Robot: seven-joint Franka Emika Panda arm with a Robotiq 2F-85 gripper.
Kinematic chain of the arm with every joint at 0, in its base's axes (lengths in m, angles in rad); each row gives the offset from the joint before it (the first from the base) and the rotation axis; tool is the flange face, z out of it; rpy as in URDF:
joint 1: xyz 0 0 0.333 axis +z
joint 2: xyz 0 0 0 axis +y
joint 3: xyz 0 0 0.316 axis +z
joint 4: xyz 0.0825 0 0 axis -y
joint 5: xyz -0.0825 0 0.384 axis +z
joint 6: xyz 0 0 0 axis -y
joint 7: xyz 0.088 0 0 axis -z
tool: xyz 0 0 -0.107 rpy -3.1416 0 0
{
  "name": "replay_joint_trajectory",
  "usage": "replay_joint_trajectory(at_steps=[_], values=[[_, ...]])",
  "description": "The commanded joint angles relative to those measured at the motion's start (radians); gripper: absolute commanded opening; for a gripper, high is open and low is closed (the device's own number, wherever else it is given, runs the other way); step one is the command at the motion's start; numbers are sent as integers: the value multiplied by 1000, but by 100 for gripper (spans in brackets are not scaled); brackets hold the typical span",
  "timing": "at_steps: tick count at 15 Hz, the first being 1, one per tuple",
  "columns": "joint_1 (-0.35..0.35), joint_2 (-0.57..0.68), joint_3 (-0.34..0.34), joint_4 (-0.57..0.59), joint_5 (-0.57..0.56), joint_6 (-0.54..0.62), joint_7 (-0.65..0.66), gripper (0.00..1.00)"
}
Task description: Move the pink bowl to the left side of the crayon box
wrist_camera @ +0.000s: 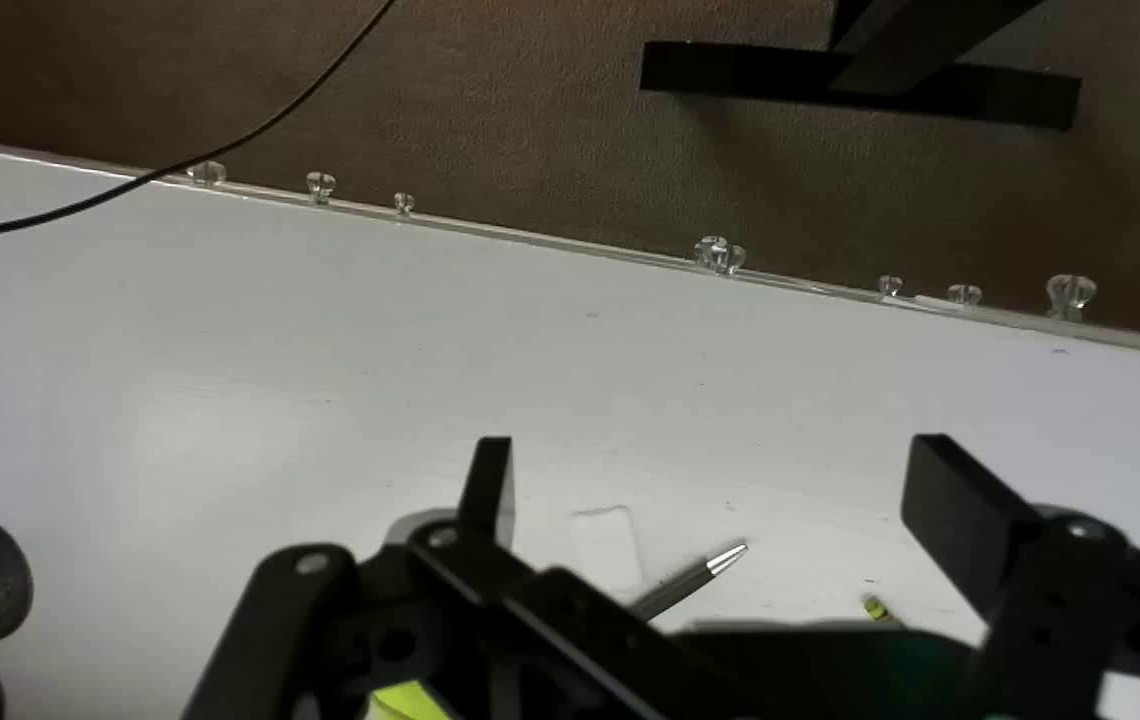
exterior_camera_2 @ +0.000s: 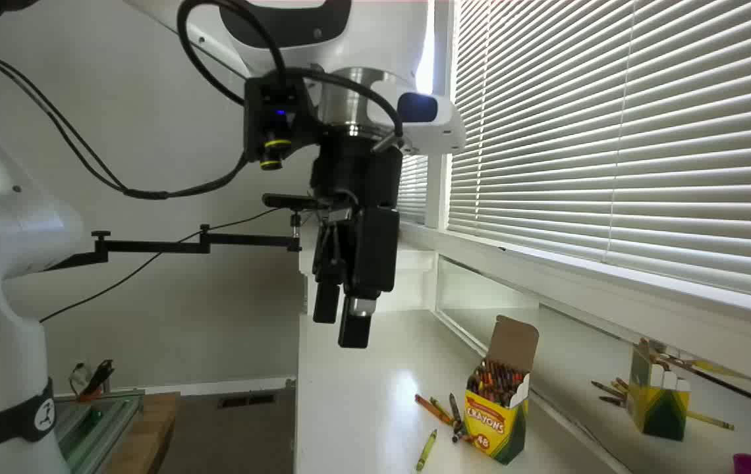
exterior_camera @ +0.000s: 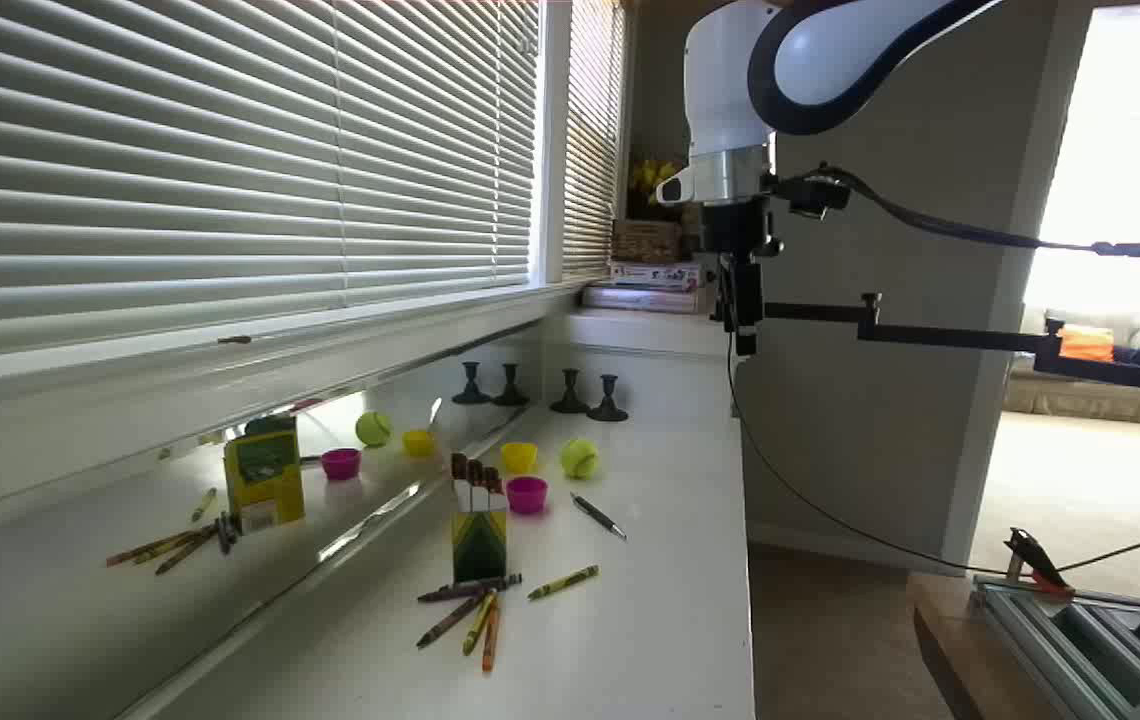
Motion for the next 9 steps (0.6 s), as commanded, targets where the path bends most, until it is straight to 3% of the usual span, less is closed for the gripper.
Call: replay_joint_trajectory(at_steps=[1,6,9], values=[[0,0,0,1,0,-2,0,100],[0,0,0,1,0,-2,0,100],[1,94,-12,81,38,-8,5,100]])
